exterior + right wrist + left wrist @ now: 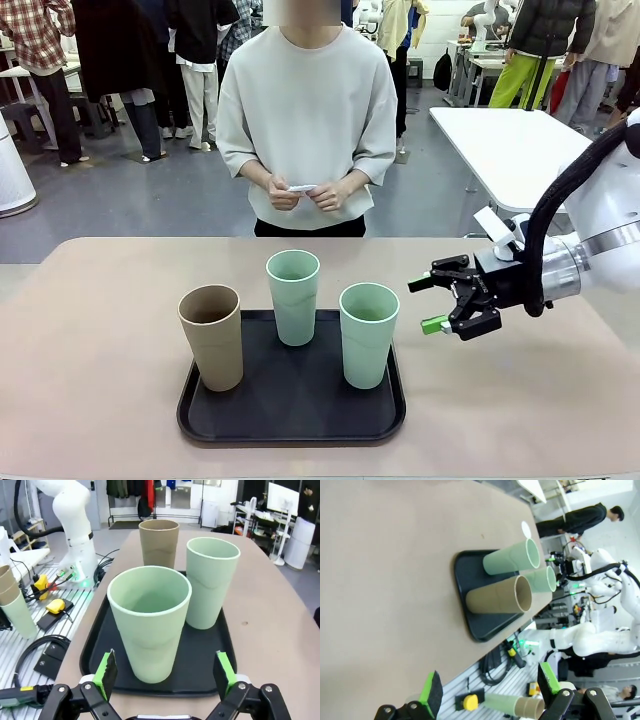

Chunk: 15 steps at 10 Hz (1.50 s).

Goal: Place coasters on the table and set cups on them.
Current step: Pick up one Reusable plastic cup and place it on a coaster set by the human.

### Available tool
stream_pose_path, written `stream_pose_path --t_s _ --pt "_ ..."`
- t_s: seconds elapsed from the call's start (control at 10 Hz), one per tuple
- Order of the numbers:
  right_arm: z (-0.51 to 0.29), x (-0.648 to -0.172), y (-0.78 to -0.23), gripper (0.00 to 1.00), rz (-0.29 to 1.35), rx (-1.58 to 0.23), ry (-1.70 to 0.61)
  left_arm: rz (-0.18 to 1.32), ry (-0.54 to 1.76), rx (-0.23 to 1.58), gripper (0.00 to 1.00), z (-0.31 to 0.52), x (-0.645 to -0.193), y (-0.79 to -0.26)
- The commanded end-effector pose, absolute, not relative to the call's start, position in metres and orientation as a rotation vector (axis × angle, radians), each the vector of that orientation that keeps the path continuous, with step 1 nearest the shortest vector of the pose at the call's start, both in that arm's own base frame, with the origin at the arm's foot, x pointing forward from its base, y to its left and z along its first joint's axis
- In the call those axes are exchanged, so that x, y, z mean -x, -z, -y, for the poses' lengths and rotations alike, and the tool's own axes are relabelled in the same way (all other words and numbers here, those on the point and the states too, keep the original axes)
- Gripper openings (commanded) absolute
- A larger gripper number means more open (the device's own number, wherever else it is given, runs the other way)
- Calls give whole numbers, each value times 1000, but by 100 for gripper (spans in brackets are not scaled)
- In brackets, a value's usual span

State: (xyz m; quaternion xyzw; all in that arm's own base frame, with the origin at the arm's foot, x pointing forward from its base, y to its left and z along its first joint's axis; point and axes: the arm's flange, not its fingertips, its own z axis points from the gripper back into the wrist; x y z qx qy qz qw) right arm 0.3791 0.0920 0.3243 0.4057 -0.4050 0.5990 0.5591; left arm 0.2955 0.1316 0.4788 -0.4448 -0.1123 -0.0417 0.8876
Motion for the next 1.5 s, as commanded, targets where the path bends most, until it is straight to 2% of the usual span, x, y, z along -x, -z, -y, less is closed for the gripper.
stream_pose_path --t_s 0.0,1.4 --pt "-99 -371 -308 100 990 -945 -1441 244 89 930 100 -132 -296 -479" --pt "-132 -383 -269 100 888 -1050 -1469 244 89 930 100 -132 -296 -479"
